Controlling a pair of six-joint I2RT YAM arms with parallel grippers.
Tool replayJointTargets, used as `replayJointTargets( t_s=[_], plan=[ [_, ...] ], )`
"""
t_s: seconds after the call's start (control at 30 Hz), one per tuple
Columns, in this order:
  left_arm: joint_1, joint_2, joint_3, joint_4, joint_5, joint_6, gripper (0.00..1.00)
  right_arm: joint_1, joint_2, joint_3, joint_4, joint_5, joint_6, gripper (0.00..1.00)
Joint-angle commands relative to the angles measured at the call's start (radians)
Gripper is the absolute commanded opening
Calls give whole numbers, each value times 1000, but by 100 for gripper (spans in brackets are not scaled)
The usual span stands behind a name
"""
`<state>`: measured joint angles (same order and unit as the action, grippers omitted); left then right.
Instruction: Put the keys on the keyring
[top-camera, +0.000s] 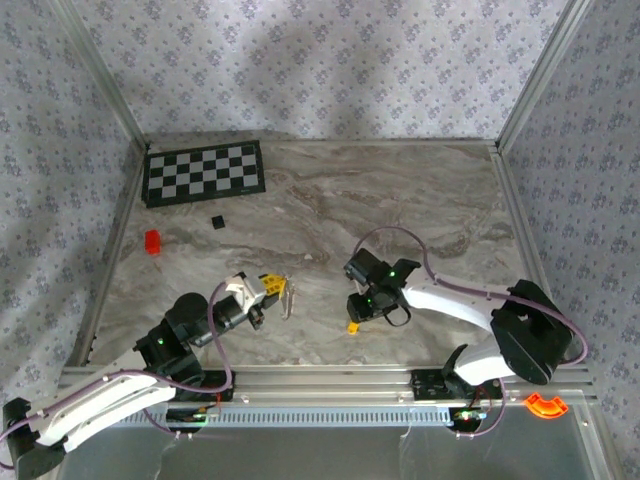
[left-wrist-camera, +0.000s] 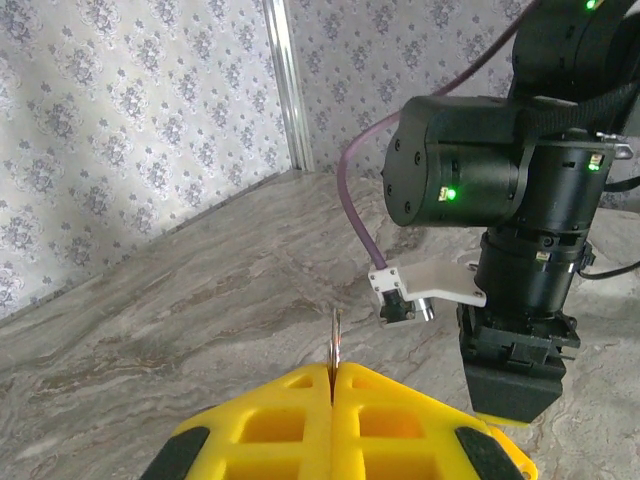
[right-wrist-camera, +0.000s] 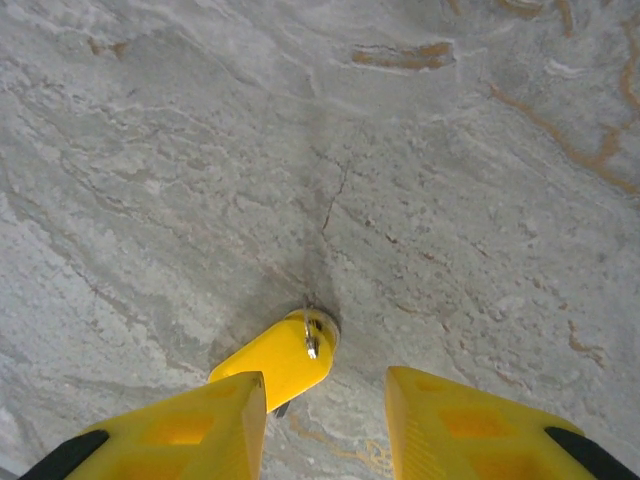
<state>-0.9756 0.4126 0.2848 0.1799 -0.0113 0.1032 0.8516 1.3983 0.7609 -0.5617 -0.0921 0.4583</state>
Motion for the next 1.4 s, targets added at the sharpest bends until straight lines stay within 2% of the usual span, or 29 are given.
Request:
replayJointTargets(
  t_s=[0.0, 0.3, 0.63, 0.9, 1.07, 1.37],
  plan=[
    [8, -10, -3, 65, 19, -14, 0, -7, -25, -34, 77, -38, 22, 38],
    [11, -14, -4, 70, 30, -16, 0, -34, -55, -114, 192, -63, 2, 32],
    [14, -49, -7, 55, 33, -18, 0, -33, -39, -106, 210, -61, -25, 23],
    [15, -65, -8, 49, 36, -19, 0, -29, -33, -105, 194, -48, -36, 22],
    [17, -69, -7, 47, 38, -22, 0, -26, -24, -104, 189, -40, -42, 28],
    [20, -72, -7, 47, 42, -23, 0, -16, 8, -101, 192, -31, -53, 24]
  ],
)
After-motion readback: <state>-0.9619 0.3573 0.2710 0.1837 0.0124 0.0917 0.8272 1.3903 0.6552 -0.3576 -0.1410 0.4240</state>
